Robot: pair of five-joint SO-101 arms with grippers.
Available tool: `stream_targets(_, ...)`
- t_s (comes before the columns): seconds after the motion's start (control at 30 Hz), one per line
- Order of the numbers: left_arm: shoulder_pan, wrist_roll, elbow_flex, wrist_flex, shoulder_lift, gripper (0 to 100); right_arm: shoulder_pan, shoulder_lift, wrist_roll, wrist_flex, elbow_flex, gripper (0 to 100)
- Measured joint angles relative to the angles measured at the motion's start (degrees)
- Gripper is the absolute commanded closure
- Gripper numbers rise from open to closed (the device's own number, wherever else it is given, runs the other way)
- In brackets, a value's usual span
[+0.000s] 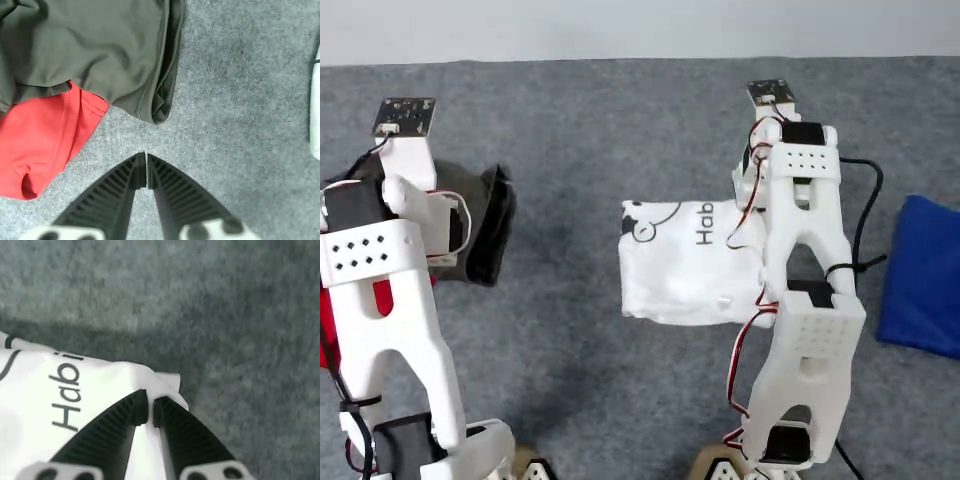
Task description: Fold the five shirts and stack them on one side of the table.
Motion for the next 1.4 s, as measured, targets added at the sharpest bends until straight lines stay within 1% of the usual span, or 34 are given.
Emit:
stream_targets(0.23, 0.0, 0.0, 0.0, 0.0, 0.0, 99, 0.0, 2.2, 0.18, -4.22, 0.0, 97.1)
stream_targets(0.4, 0.0, 0.0, 0.0, 0.0, 0.0, 100, 0.0, 2.2, 0.18, -1.41, 0.0, 80.6)
stream_targets(0.47, 0.0, 0.0, 0.09, 0.0, 0.0, 100, 0.0, 2.2, -0.09, 1.23, -0.26, 78.1)
stream_targets(0.57, 0.0, 0.0, 0.09, 0.0, 0.0, 100, -0.09, 1.14, -2.11, 4.66, -2.37, 78.6)
stream_targets(0.67, 0.0, 0.0, 0.18, 0.0, 0.0, 100, -1.58, -2.29, -2.37, 7.82, -5.27, 78.6)
stream_targets(0.8, 0.0, 0.0, 0.18, 0.0, 0.0, 100, -7.12, -5.63, -2.64, 12.04, -7.3, 79.1)
stream_targets(0.87, 0.0, 0.0, 0.18, 0.0, 0.0, 100, -10.37, -5.71, -2.9, 14.51, -7.56, 83.5)
stream_targets(0.97, 0.0, 0.0, 0.18, 0.0, 0.0, 100, -15.38, -5.71, -2.9, 18.64, -7.56, 97.9)
stream_targets(1.0, 0.0, 0.0, 0.18, 0.0, 0.0, 100, -16.97, -5.71, -2.9, 20.13, -7.56, 99.7)
stream_targets(1.07, 0.0, 0.0, 0.18, 0.0, 0.0, 100, -19.87, -5.71, -2.9, 21.27, -7.56, 97.2)
stream_targets(1.13, 0.0, 0.0, 0.18, 0.0, 0.0, 100, -21.71, -5.8, -2.9, 21.27, -6.86, 99.1)
stream_targets(1.27, 0.0, 0.0, 0.18, 0.0, 0.0, 100, -24.18, -5.71, -2.9, 21.27, -3.08, 98.8)
stream_targets(1.4, 0.0, 0.0, 0.18, 0.0, 0.0, 100, -29.27, -5.71, -2.9, 21.27, 2.02, 98.8)
